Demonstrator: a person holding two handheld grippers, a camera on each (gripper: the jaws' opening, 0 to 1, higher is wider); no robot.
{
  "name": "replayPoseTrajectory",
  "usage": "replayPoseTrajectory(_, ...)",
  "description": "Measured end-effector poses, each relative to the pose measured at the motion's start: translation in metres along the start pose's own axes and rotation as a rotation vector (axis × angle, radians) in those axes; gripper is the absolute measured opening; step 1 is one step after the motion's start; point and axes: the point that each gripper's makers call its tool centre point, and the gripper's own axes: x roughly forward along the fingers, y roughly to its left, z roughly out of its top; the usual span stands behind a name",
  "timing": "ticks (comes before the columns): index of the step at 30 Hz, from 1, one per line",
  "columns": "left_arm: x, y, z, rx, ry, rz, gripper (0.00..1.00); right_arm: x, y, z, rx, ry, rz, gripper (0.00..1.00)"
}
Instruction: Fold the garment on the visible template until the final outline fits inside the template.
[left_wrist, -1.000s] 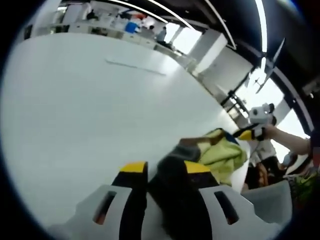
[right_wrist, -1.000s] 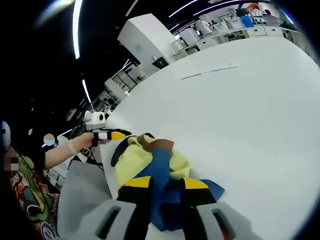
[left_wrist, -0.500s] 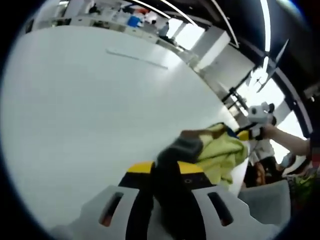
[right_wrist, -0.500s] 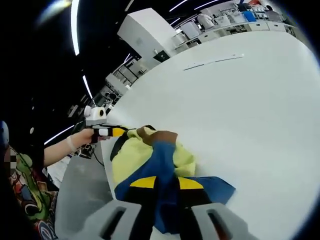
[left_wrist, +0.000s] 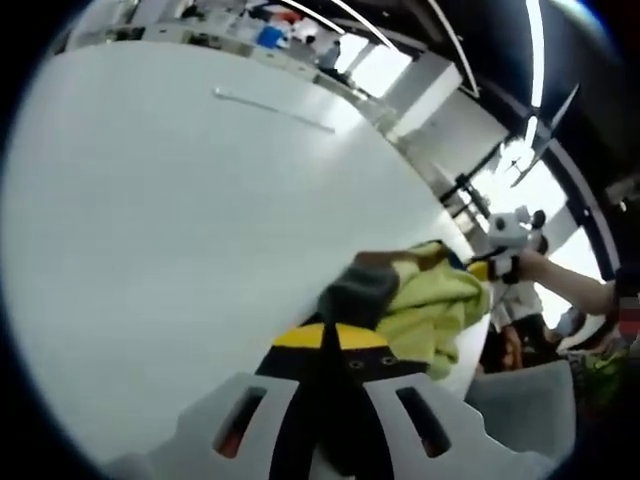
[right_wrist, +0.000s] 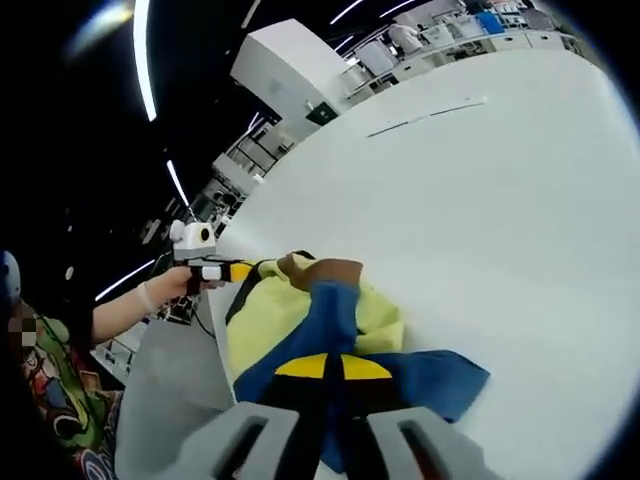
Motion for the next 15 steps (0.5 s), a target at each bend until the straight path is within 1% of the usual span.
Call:
replayPoseTrajectory(4, -0.003, -0.001, 0.002, 0.001, -0.012, 0.007, 0.00, -0.005, 0.001, 0.002, -0.006, -0.010, -0.007, 0.00)
replayPoseTrajectory(6, -0.006, -0.002, 0.004, 0.003, -0.020, 0.006, 0.00, -0.009, 0.002, 0.006, -0.008, -0.026, -0.009, 0.00)
replayPoseTrajectory(12, -0.019, -0.005, 0.015, 0.000, -0.079, 0.007, 0.00, -0.029, 0.008, 0.020, -0.005, -0.095, -0.007, 0.00)
replayPoseTrajectory(15, -0.026, -0.009, 0.022, 0.008, -0.113, 0.004, 0.00, -0.035, 0.012, 0.026, -0.018, -0.114, -0.007, 0.00)
